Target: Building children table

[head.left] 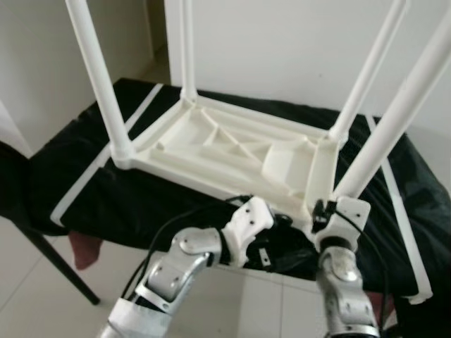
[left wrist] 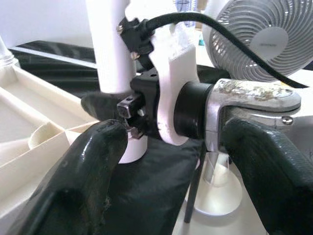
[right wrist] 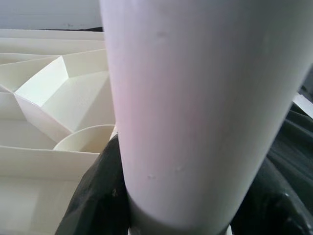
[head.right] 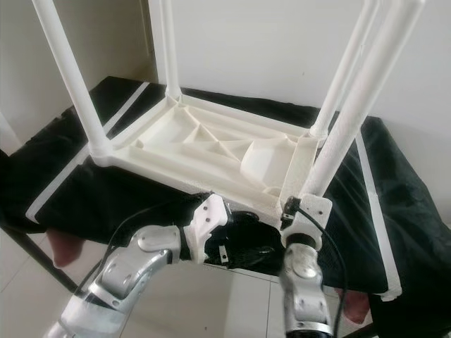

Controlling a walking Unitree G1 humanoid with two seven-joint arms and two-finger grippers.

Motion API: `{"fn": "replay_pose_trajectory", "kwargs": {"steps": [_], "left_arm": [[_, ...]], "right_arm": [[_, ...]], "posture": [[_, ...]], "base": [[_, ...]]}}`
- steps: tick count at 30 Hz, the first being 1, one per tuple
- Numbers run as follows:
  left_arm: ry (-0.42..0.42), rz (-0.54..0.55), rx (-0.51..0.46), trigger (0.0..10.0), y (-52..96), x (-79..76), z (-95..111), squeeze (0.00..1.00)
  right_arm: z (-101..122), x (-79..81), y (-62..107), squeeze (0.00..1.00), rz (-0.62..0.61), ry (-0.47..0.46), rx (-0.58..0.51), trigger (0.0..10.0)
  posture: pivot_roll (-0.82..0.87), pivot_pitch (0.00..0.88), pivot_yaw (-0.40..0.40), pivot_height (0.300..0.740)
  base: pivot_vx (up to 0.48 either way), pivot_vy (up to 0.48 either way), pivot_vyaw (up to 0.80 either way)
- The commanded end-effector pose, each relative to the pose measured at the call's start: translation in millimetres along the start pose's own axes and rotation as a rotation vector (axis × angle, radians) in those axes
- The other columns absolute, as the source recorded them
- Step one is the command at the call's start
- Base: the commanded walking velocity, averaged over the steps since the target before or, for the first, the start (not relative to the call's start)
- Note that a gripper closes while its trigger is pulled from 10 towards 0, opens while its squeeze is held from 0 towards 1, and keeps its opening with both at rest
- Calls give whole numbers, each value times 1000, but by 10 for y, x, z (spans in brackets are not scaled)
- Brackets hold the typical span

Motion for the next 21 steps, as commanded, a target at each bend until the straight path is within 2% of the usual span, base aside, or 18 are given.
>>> {"fn": "replay_pose_trajectory", "kwargs": {"steps": [1,7,8,9,14,17,19,21], "left_arm": [[-1,-1,-4,10000,-14,-8,6,0],[-1,-1,0,10000,-7,-23,-12,0],[-2,2,2,10000,-2,-16,-12,0],[-2,3,2,10000,3,-13,-12,0],[-3,4,3,10000,1,-11,-13,0],[-4,2,4,10000,-2,-17,-15,0],[-4,1,4,10000,-2,-17,-15,0],[-5,-4,5,10000,-2,-25,-18,0]], "right_arm": [[-138,-138,9,0,-71,9,57,10000],[-67,-182,-16,0,-71,36,32,10000],[-62,-184,-17,945,-65,37,31,10000],[-56,-153,-16,1000,-32,18,32,10000],[-12,-70,-12,1000,26,-15,13,10000],[115,8,-4,1000,92,-1,-43,10000],[135,17,-4,1000,110,7,-48,10000],[154,-2,11,1000,180,38,-43,10000]], "posture": [[-9,0,-49,740],[-1,0,-58,740],[3,0,-59,740],[4,0,-59,740],[4,0,-60,740],[1,0,-57,740],[0,0,-55,740],[-3,0,-54,740]], "base": [[0,0,0],[0,0,0],[0,0,0],[0,0,0],[0,0,0],[0,0,0],[0,0,0],[0,0,0]]}}
Point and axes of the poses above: a point about 5 cm out from each wrist's last joint towards the gripper, its own y axis pointing back from the gripper into the wrist, its own z axis along the axis of the wrist's last joint, x = y × z, the point moved 4 cm from there along -y, pointing out of the wrist towards the gripper, and after that the axes turned 15 degrees about -y, right-handed, at the moved point
